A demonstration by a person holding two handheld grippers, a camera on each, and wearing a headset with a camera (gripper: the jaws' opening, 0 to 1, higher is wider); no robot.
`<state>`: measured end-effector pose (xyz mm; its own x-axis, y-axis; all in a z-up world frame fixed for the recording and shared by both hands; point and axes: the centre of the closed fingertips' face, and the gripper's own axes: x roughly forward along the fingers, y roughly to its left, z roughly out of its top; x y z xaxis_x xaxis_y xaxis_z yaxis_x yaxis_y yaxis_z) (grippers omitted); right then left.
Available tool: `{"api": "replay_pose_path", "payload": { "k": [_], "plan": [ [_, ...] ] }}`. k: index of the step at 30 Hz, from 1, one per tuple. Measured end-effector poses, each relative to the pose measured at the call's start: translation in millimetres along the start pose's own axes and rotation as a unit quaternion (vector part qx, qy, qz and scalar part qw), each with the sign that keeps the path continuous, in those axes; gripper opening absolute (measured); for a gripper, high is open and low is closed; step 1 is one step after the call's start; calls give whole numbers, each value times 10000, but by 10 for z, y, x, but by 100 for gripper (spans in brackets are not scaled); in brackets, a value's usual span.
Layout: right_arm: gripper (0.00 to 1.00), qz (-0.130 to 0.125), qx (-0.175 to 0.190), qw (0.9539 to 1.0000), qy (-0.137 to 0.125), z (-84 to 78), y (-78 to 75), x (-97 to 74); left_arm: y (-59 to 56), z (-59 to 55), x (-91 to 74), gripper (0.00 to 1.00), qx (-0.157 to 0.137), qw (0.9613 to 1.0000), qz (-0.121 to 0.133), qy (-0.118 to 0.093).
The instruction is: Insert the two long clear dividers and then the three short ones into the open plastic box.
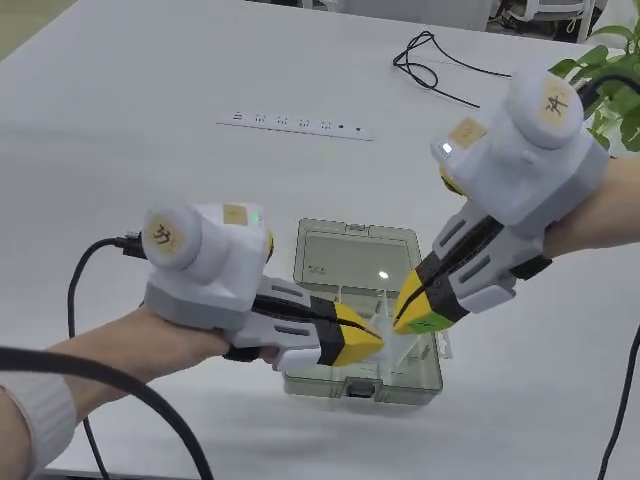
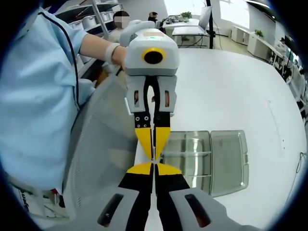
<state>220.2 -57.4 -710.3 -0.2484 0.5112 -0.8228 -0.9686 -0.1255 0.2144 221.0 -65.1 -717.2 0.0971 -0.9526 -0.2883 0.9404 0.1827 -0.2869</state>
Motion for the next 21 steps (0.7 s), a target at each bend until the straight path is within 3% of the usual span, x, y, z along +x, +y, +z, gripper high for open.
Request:
{"api": "replay_pose_path", "payload": {
  "k": [10,14,16,21],
  "plan": [
    [2,-33,13,10000,46,-12,-21,-2,34,1,-12,2,21,9999,109,5],
    [2,-41,73,9999,116,-62,-27,-8,79,-26,-46,13,-29,9997,259,15],
    [2,-66,78,9999,128,-72,-31,-16,129,-65,-67,25,-68,9991,417,64],
    [3,-104,124,9998,116,-89,-68,-34,201,-125,-119,41,-126,9980,622,42]
  ]
}}
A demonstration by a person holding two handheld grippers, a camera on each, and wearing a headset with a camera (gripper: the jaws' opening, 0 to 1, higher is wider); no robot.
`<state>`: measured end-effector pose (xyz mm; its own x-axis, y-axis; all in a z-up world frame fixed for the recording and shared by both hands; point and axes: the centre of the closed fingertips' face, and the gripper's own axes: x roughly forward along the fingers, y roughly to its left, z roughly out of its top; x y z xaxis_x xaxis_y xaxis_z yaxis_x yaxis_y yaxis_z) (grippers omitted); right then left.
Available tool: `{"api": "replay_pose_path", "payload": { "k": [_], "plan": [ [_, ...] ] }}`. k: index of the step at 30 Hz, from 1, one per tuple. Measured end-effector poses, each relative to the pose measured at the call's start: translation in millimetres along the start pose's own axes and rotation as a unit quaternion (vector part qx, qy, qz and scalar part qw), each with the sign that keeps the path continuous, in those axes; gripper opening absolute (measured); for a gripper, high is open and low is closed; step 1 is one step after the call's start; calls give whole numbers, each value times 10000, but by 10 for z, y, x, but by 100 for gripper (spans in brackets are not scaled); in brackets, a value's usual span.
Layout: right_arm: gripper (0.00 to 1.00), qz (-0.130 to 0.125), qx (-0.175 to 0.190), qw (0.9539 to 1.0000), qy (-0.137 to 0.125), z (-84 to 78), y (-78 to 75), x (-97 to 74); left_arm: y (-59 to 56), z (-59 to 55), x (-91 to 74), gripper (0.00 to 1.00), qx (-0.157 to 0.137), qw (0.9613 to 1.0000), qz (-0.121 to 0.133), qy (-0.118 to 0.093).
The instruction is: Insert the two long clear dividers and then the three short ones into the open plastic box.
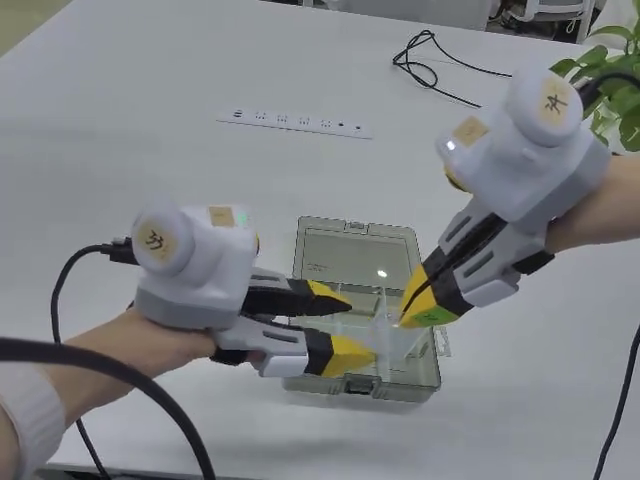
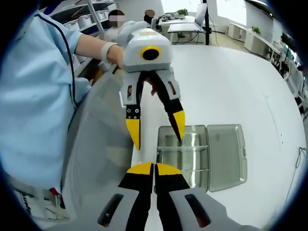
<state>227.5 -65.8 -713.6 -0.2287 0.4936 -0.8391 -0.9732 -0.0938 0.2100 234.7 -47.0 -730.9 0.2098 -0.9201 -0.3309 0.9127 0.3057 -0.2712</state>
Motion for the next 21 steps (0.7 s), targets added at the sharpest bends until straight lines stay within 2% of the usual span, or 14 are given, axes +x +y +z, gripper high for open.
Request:
{"api": "replay_pose_path", "payload": {
  "k": [5,8,9,12,15,16,18,21],
  "plan": [
    [3,-14,14,10000,10,-9,20,0,66,-61,-56,54,-90,9997,215,23],
    [3,-35,30,10000,46,-35,5,-6,140,-82,-94,69,-128,9989,460,-13],
    [3,-49,34,10000,69,-52,-4,-8,178,-106,-111,76,-155,9981,591,38],
    [3,-172,59,9998,100,-74,-61,-24,224,-144,-150,85,-183,9973,709,47],
    [2,-277,73,9994,178,-93,-114,-45,284,-165,-192,95,-318,9954,908,33],
    [2,-358,125,9988,301,-130,-150,-53,356,-198,-226,100,-407,9924,1155,92],
    [3,-523,108,9974,484,-187,-218,-60,362,-211,-240,100,-391,9929,1120,79],
    [3,-583,123,9965,583,-222,-256,-49,373,-233,-279,100,-452,9921,1173,58]
  ]
}}
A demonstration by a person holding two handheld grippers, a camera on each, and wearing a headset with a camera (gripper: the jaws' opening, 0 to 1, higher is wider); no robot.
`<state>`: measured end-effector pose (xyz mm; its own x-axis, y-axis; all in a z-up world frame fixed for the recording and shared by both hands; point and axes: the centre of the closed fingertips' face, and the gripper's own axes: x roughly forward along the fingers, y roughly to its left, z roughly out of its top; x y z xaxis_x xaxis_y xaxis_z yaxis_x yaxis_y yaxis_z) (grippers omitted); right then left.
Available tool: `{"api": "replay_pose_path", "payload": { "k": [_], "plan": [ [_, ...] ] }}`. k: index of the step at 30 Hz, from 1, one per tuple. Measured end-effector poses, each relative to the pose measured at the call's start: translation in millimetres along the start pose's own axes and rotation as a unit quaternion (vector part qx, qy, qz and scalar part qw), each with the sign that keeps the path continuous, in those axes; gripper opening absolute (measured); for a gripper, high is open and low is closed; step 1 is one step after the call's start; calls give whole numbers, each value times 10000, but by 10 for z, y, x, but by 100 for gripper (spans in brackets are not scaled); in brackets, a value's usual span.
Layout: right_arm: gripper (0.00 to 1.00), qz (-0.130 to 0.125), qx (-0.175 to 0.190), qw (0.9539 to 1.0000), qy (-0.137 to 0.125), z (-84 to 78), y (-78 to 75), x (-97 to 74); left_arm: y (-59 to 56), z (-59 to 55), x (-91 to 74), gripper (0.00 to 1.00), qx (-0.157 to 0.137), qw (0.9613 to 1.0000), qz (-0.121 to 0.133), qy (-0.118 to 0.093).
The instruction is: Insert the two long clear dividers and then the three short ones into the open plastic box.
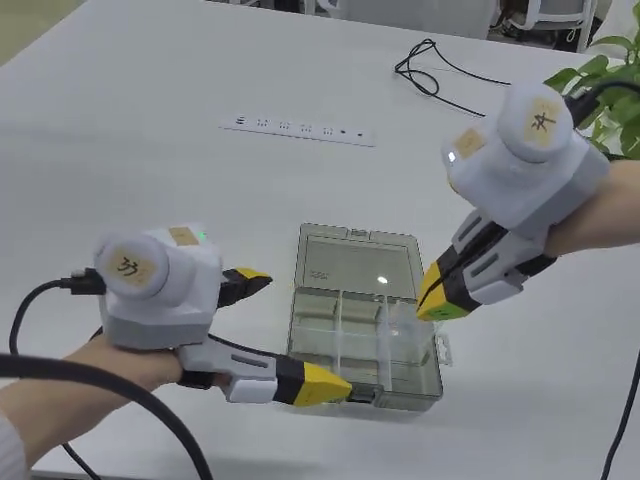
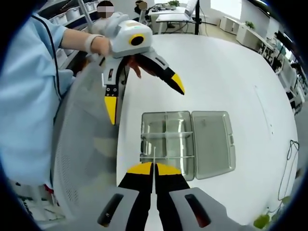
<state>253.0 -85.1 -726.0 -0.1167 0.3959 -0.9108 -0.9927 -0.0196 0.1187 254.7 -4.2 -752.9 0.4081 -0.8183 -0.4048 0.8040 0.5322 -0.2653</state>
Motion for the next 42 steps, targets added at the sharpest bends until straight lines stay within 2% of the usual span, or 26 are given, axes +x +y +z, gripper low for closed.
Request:
{"api": "replay_pose_path", "payload": {
  "k": [6,15,23,42],
  "plan": [
    [3,-165,-82,9993,335,-100,-46,47,-14,-36,-24,100,-47,10000,3,5],
    [3,-296,-11,9981,539,-215,-150,130,-43,-84,-27,100,-114,9999,-22,44],
    [3,-280,38,9977,608,-295,-196,205,-32,-97,-49,99,-154,9999,-25,45],
    [3,-223,1,9972,713,-321,-242,247,-2,-92,-64,96,-242,9997,-23,0]
  ]
}}
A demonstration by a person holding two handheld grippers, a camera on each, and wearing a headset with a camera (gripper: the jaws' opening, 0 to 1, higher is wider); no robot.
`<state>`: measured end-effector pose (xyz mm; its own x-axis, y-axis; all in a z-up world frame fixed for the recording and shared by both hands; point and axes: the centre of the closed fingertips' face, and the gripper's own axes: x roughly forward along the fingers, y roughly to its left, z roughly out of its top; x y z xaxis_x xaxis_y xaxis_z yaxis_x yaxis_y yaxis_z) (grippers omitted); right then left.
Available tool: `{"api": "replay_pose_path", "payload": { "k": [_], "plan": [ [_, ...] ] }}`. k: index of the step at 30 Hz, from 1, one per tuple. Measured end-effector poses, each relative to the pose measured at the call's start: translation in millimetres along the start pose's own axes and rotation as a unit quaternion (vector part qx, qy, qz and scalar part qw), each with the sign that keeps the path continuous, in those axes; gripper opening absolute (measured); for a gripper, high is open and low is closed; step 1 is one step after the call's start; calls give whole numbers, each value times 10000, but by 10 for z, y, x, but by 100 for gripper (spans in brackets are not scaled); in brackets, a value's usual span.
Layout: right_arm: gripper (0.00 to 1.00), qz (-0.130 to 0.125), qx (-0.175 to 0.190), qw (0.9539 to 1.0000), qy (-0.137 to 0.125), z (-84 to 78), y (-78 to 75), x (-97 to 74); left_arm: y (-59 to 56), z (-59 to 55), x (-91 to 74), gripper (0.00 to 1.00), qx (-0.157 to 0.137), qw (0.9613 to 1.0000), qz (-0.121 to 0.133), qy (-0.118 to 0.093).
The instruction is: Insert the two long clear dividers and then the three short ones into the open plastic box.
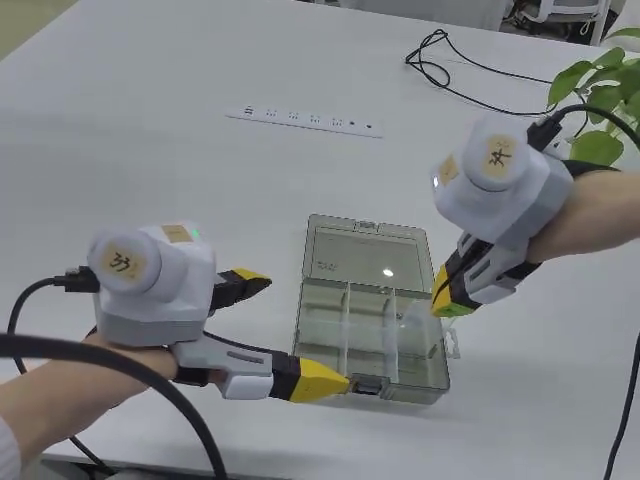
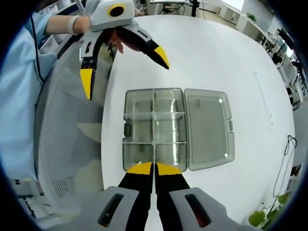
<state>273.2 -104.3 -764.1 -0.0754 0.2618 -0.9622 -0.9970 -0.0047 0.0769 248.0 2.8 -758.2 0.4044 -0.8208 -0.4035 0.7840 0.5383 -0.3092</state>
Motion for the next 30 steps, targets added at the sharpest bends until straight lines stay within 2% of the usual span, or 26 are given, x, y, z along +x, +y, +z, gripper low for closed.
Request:
{"api": "replay_pose_path", "payload": {
  "k": [10,22,30],
  "plan": [
    [3,-13,-23,10000,17,33,75,10,4,21,0,96,-4,10000,-2,-17],
    [3,49,-162,9996,236,20,73,104,-2,28,5,95,-9,10000,-11,-33],
    [3,64,-276,9992,275,9,66,132,8,17,-9,95,-32,10000,5,-35]
  ]
}}
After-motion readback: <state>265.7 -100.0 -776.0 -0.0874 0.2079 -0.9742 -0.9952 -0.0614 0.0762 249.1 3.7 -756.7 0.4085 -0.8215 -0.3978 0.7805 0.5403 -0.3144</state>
